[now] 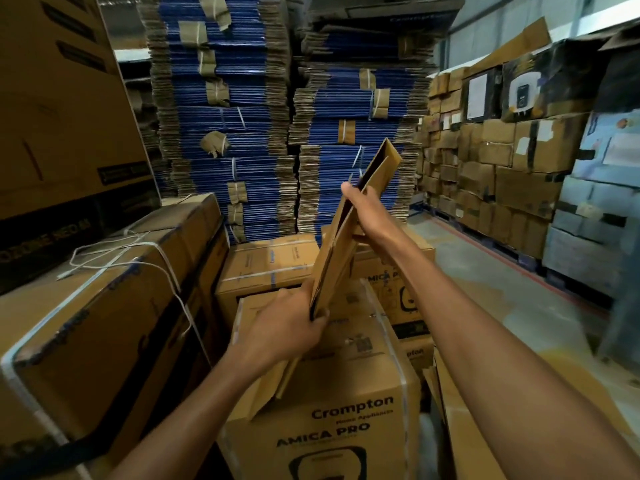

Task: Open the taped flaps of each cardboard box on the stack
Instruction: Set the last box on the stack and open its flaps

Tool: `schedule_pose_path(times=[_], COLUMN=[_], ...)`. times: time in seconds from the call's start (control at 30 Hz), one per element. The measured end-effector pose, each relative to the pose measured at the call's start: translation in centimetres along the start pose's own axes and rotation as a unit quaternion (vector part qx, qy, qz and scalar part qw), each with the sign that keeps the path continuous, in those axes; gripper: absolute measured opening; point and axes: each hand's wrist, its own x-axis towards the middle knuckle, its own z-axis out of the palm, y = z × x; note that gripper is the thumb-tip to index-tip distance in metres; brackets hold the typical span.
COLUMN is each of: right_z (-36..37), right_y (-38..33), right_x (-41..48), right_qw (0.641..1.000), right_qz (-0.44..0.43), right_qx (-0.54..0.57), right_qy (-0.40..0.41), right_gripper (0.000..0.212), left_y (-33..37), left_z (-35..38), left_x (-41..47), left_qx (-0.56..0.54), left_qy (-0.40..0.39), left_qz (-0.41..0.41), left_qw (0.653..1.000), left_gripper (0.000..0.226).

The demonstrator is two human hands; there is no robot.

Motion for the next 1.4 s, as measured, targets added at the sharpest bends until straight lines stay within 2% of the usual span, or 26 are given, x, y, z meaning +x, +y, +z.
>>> schedule_pose_path(times=[0.03,0.13,0.2,0.23,0.27,0.33,0.4,0.47,0.5,0.57,0.63,0.67,0.77,0.9,1.1,1.23,1.4], right_z=[0.4,1.3,2.1,2.5,3.1,4.2,5.2,5.6,5.5,4.5,2.8,2.0,0.9,0.7,0.7,1.1,1.5], right_y=[0.2,0.7,1.7,2.4,3.2,4.9,6.7,8.2,9.0,10.5,11.8,12.5,14.5,16.8,19.4,20.4,20.7], right_x=[-0.9,-4.8,-7.3,-8.7,-10.1,-12.9,-15.0,-16.1,-16.3,-16.4,-16.0,-15.8,-15.3,-15.7,-16.6,-17.1,-17.2], right_qw=[1.0,0.99,0.985,0.987,0.989,0.989,0.983,0.959,0.932,0.873,0.848,0.851,0.875,0.872,0.876,0.875,0.874], right_qz=[-0.014,-0.072,-0.087,-0.095,-0.096,-0.061,0.018,0.116,0.157,0.177,0.169,0.172,0.216,0.265,0.256,0.264,0.26], right_qx=[0.021,0.12,0.147,0.133,0.114,0.097,0.122,0.217,0.303,0.45,0.502,0.495,0.421,0.377,0.373,0.369,0.374], right_qy=[0.005,-0.003,-0.005,-0.005,-0.019,-0.089,-0.139,-0.14,-0.124,-0.072,-0.001,0.031,0.1,0.164,0.168,0.168,0.169], right_gripper=[0.106,0.06,0.03,0.017,0.01,0.018,0.022,0.034,0.047,0.064,0.071,0.071,0.06,0.046,0.044,0.044,0.041], left_y=[0.3,1.2,1.7,1.7,1.7,1.7,1.4,1.0,0.7,-0.1,-0.8,-1.0,-1.2,-0.6,-1.2,-2.0,-3.0], left_z=[0.0,-1.1,-2.4,-3.1,-3.8,-4.8,-4.5,-2.8,-1.7,0.9,4.0,5.6,10.1,13.5,15.5,16.6,16.8], left_x=[0.1,0.9,1.8,2.4,2.8,3.3,3.4,3.3,3.0,2.2,0.7,-0.1,-2.0,-3.2,-4.7,-5.2,-5.2], left_qx=[-0.023,-0.076,-0.151,-0.21,-0.271,-0.374,-0.468,-0.558,-0.614,-0.721,-0.786,-0.796,-0.798,-0.787,-0.778,-0.76,-0.752], left_qy=[0.012,0.058,0.086,0.083,0.086,0.102,0.128,0.152,0.158,0.158,0.159,0.164,0.168,0.19,0.186,0.232,0.231], left_qz=[-0.001,-0.003,-0.033,-0.056,-0.077,-0.102,-0.122,-0.144,-0.157,-0.184,-0.206,-0.219,-0.247,-0.283,-0.331,-0.343,-0.344], left_qw=[1.0,0.995,0.984,0.973,0.956,0.916,0.866,0.803,0.757,0.648,0.561,0.539,0.523,0.515,0.5,0.501,0.513], left_gripper=[0.007,0.007,0.023,0.025,0.021,0.013,0.009,0.015,0.016,0.017,0.023,0.025,0.037,0.038,0.041,0.048,0.041])
